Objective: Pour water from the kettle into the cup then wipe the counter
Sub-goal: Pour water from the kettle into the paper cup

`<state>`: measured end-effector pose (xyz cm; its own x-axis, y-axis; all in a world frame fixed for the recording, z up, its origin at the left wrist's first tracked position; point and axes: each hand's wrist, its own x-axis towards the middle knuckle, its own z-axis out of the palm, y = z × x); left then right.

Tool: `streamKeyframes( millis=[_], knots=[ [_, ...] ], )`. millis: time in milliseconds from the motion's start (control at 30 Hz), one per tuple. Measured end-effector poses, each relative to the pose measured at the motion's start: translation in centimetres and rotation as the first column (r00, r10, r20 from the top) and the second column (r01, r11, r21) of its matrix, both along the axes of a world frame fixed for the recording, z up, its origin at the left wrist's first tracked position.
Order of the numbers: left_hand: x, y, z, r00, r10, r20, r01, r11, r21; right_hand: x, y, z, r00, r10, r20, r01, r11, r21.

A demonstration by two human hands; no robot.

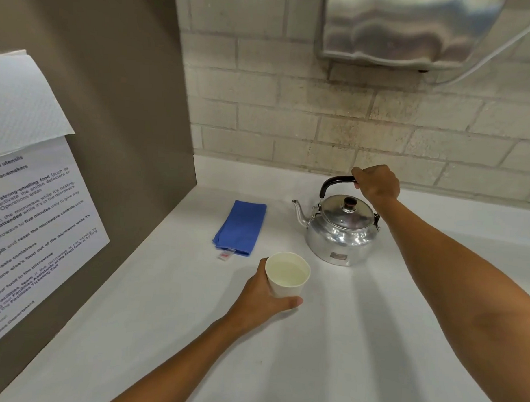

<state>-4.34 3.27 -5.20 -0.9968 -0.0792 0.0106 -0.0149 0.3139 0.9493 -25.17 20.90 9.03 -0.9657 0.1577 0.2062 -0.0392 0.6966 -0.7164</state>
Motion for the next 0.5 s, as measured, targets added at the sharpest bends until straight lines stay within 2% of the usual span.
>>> streamKeyframes(
  millis=[500],
  knots=[
    [0.0, 0.0, -0.19, 1.0, -0.003, 0.013, 0.003, 1.0, 0.004, -0.63, 0.26, -0.77, 0.999, 0.011, 0.035, -0.01, 0.999, -0.045]
  ],
)
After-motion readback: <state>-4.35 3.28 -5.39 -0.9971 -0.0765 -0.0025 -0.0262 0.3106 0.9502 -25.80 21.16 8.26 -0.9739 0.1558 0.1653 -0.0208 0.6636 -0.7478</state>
